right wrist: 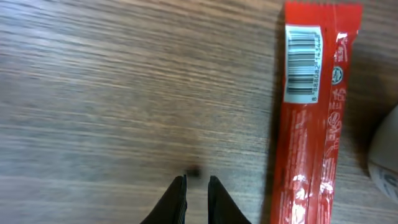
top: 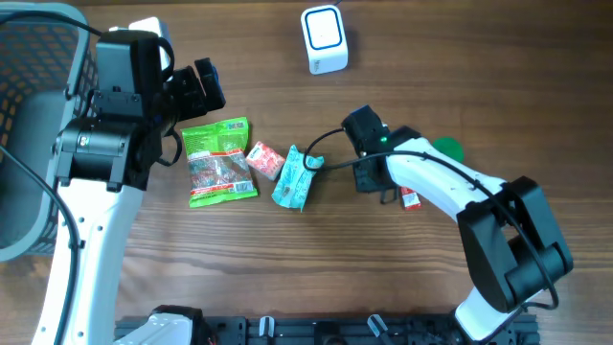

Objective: Scan the item barcode
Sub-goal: 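Carry red stick snack right and drop it beside the jar, then grasp the mint-green wrapped pack with right gripper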

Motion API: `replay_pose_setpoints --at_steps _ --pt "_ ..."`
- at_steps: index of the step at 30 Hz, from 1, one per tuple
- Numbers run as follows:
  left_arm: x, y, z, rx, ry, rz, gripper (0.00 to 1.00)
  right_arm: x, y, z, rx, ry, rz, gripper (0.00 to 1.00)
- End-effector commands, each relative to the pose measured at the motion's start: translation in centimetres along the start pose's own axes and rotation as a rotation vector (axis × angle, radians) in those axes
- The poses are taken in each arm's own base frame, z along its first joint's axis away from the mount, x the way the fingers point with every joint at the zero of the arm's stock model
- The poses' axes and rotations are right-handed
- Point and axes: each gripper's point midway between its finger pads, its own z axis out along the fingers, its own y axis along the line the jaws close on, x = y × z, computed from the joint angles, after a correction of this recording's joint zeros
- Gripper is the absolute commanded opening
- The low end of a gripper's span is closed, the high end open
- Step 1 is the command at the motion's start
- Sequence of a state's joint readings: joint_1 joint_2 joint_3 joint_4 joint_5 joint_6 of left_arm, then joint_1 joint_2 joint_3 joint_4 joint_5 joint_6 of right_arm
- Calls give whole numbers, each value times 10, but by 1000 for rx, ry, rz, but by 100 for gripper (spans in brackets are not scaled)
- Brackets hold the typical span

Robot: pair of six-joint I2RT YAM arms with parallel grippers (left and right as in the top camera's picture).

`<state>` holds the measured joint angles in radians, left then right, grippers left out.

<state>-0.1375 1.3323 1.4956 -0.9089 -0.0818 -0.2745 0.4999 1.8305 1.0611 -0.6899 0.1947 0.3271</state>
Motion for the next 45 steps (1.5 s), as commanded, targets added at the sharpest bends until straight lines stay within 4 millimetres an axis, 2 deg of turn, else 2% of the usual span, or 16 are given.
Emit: replay_pose_setpoints --at_steps 1,5,7,9,10,11,13,14,15,17,20,23,26,30,36,45 --pt "-2 0 -1 -5 -10 13 100 12 -36 12 114 19 35 14" --pt "-2 0 -1 -4 -10 13 100 15 -57 18 108 48 101 14" --pt "-2 0 -1 -5 -10 13 100 10 -47 16 31 50 71 17" --pt "-2 0 -1 -4 -10 13 100 -3 -23 5 -99 30 15 22" --pt "-2 0 -1 -4 -10 13 100 -14 4 -12 -237 9 5 25" --pt "-2 0 -1 -5 -10 13 100 -26 41 -41 -440 -24 -16 29" --pt "-2 0 -1 -4 -10 13 100 -35 69 -64 -590 -50 -17 38" --pt "-2 0 -1 -5 -10 13 100 -40 83 -75 -664 -63 12 50" --pt "-2 0 -1 -5 -10 13 100 -44 92 -80 -696 -61 67 56" --pt "-2 0 -1 -5 -10 13 100 -45 101 -80 -702 -60 88 59" --pt "-2 0 -1 -5 -10 13 100 -38 112 -75 -700 -64 75 59" --pt "-2 0 -1 -5 -10 13 100 -31 111 -63 -627 -52 145 59" --pt "-2 0 -1 -4 -10 13 100 -29 126 -59 -638 -95 135 59" --pt "-2 0 -1 -5 -10 13 100 -29 142 -57 -673 -135 186 50" --pt "-2 0 -1 -4 -10 13 100 -21 129 -38 -588 -135 264 34" --pt "-2 0 -1 -5 -10 13 100 -26 137 -42 -643 -165 258 32"
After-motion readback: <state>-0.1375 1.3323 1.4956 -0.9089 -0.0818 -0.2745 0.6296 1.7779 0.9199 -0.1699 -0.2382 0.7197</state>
